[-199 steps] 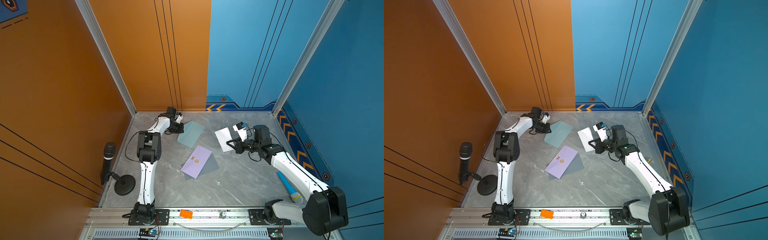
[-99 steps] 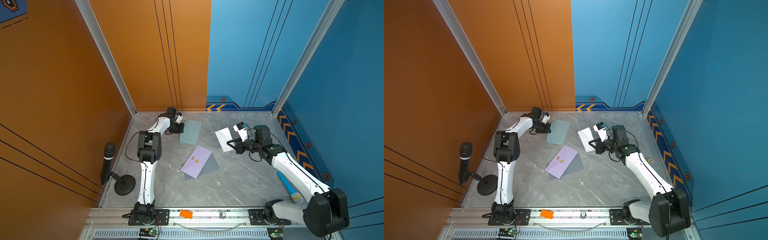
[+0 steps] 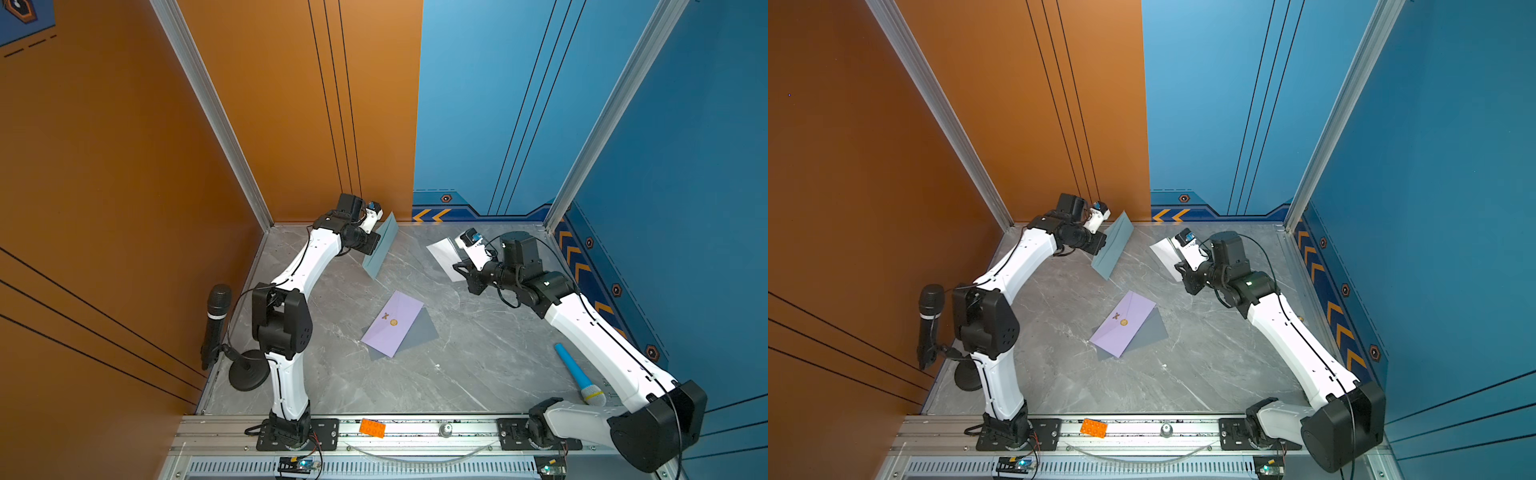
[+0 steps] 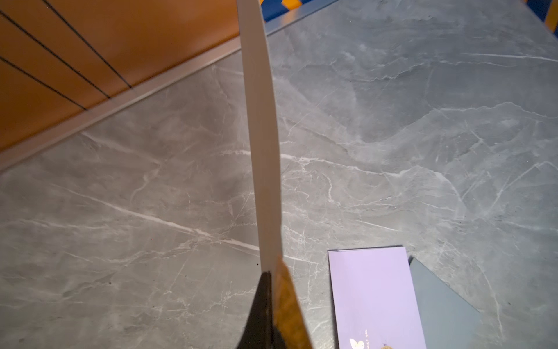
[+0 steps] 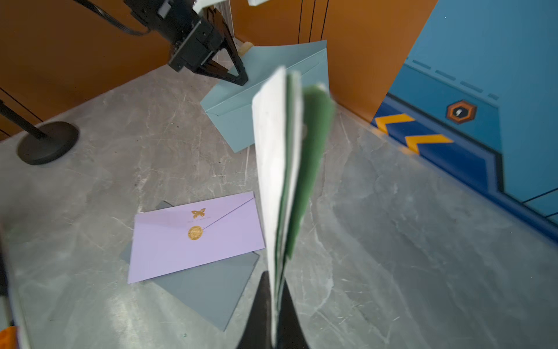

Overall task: Fold the letter paper in half and place it into the envelope
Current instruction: Pick up the envelope from the center of the board, then place the letter paper in the envelope.

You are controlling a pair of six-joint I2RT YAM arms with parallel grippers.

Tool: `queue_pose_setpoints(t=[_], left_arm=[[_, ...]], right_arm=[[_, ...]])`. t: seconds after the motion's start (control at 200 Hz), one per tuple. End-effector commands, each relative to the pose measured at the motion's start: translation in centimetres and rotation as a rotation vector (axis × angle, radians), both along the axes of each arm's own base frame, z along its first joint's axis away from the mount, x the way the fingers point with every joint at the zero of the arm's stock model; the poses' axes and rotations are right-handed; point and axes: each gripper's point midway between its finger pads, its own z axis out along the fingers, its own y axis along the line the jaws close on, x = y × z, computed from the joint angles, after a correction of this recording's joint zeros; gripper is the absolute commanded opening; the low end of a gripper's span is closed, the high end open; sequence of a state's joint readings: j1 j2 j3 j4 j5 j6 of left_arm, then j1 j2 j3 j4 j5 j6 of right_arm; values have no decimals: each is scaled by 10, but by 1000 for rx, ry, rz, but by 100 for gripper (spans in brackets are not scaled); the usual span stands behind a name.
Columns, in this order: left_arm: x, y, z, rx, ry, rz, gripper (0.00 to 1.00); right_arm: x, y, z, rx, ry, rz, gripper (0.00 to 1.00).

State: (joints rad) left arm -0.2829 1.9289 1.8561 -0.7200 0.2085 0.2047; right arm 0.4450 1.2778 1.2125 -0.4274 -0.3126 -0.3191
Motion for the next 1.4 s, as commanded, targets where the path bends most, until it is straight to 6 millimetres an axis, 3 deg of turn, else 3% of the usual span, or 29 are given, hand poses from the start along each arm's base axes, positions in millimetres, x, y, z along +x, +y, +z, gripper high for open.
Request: queue_pose_setpoints(t=[0.0,0.105,0.235,0.441,0.851,0.871,1.071,1.397], left_arm=[[-26,-3,-5,105,40,-107,0],[-45,-13,2,114,68,-175,0],[-72,-36,12,-17,140,-292,0],[-116,-59,17,-106,263,-449,0],[-155,-80,11,-134,366,-526,0],[-156,-81,11,-133,366,-531,0],[-174,-87,14,-131,388,-573,0],[-185,-88,17,-156,408,-599,0]], right_arm=[[-2,0,-13,-355,-156,98,0],[5,2,-7,-550,-275,152,0],[14,-1,-2,-726,-384,203,0],[12,-5,-14,-939,-457,371,0],[0,21,-24,-971,-517,480,0],[-7,30,-25,-966,-529,507,0],[-17,43,-33,-962,-529,555,0],[-33,63,-51,-930,-532,595,0]])
